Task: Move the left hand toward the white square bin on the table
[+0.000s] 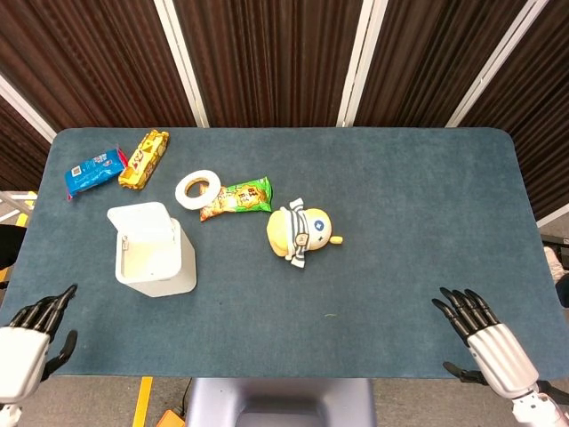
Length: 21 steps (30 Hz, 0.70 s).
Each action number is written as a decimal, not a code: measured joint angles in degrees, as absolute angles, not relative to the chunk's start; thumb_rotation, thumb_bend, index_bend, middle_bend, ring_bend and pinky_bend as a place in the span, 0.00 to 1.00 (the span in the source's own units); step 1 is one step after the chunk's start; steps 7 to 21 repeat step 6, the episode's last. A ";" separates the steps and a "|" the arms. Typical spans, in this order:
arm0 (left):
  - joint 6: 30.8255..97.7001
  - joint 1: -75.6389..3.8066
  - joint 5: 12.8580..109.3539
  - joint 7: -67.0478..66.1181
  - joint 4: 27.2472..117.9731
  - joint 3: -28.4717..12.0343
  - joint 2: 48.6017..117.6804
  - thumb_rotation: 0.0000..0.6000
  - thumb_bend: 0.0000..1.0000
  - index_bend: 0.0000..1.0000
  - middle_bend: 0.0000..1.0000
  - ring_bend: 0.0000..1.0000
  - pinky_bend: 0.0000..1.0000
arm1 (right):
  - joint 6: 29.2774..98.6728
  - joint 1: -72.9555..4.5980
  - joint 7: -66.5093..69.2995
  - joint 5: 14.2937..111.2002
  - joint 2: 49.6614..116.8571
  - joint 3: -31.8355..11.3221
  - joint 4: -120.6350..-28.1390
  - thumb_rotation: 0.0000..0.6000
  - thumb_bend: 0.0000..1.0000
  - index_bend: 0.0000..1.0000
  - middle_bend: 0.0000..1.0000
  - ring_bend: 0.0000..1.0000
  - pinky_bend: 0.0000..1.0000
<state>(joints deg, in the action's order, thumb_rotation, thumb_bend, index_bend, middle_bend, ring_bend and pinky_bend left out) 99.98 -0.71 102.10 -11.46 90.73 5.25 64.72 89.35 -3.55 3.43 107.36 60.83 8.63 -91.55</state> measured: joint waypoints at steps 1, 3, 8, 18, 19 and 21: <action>99.82 -0.29 101.72 -10.80 89.27 5.46 64.88 1.00 0.44 0.00 0.00 0.00 0.00 | 89.17 -3.57 3.46 107.30 60.82 8.68 -91.56 1.00 0.08 0.00 0.00 0.00 0.00; 98.91 0.42 100.51 -9.40 87.85 5.77 64.94 1.00 0.44 0.00 0.00 0.00 0.00 | 89.02 -3.56 3.44 107.24 60.77 8.72 -91.73 1.00 0.08 0.00 0.00 0.00 0.00; 97.42 1.17 98.83 -7.13 89.21 5.94 64.74 1.00 0.44 0.00 0.00 0.00 0.00 | 89.97 -3.53 3.81 107.85 60.94 8.56 -91.52 1.00 0.08 0.00 0.00 0.00 0.00; 97.42 1.17 98.83 -7.13 89.21 5.94 64.74 1.00 0.44 0.00 0.00 0.00 0.00 | 89.97 -3.53 3.81 107.85 60.94 8.56 -91.52 1.00 0.08 0.00 0.00 0.00 0.00; 97.42 1.17 98.83 -7.13 89.21 5.94 64.74 1.00 0.44 0.00 0.00 0.00 0.00 | 89.97 -3.53 3.81 107.85 60.94 8.56 -91.52 1.00 0.08 0.00 0.00 0.00 0.00; 97.42 1.17 98.83 -7.13 89.21 5.94 64.74 1.00 0.44 0.00 0.00 0.00 0.00 | 89.97 -3.53 3.81 107.85 60.94 8.56 -91.52 1.00 0.08 0.00 0.00 0.00 0.00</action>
